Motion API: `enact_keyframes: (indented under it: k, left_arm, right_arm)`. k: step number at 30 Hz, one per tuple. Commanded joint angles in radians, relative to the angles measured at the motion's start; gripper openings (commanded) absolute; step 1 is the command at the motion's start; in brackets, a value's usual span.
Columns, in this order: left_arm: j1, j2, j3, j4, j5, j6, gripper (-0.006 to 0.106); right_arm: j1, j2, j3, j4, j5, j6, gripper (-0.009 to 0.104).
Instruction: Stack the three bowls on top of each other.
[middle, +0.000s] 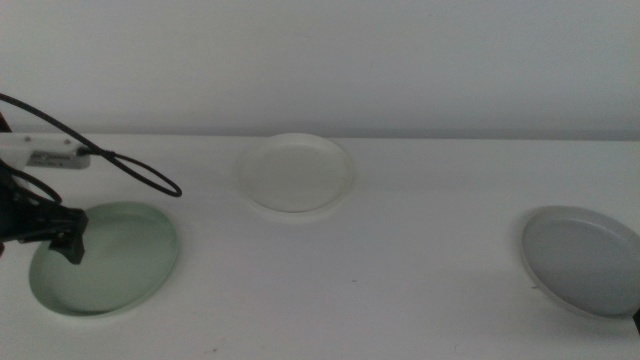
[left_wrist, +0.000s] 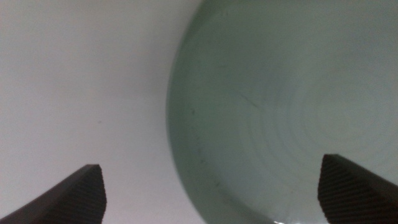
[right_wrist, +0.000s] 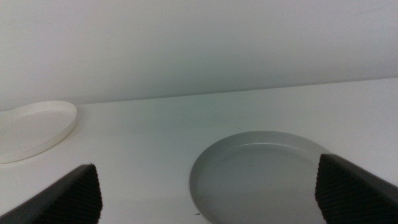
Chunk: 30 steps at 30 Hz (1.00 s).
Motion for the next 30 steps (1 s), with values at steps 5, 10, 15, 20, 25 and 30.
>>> enact_keyframes:
  k: [5,10,15,20,25,30]
  left_arm:
    - [0.003,0.042,-0.010,-0.014,-0.032,0.014,0.091]
    - [0.003,0.046,-0.010,-0.007,-0.054,0.014,0.091]
    - [0.007,0.064,-0.010,0.000,-0.082,0.014,0.091]
    - [0.022,0.097,-0.010,-0.013,-0.089,0.014,0.090]
    - [0.022,0.115,-0.010,-0.020,-0.098,0.014,0.083]
    - [0.022,0.116,-0.010,-0.026,-0.095,0.014,0.062]
  right_arm:
    - [-0.007,-0.040,0.044,-0.004,-0.011,-0.011,0.092]
    - [-0.007,-0.040,0.044,-0.004,-0.011,-0.011,0.092]
    - [-0.007,-0.040,0.044,-0.004,-0.011,-0.011,0.092]
    - [-0.007,-0.040,0.044,-0.004,-0.011,-0.011,0.092]
    - [-0.007,-0.040,0.044,-0.004,-0.011,-0.011,0.092]
    - [-0.007,-0.040,0.044,-0.004,-0.011,-0.011,0.092]
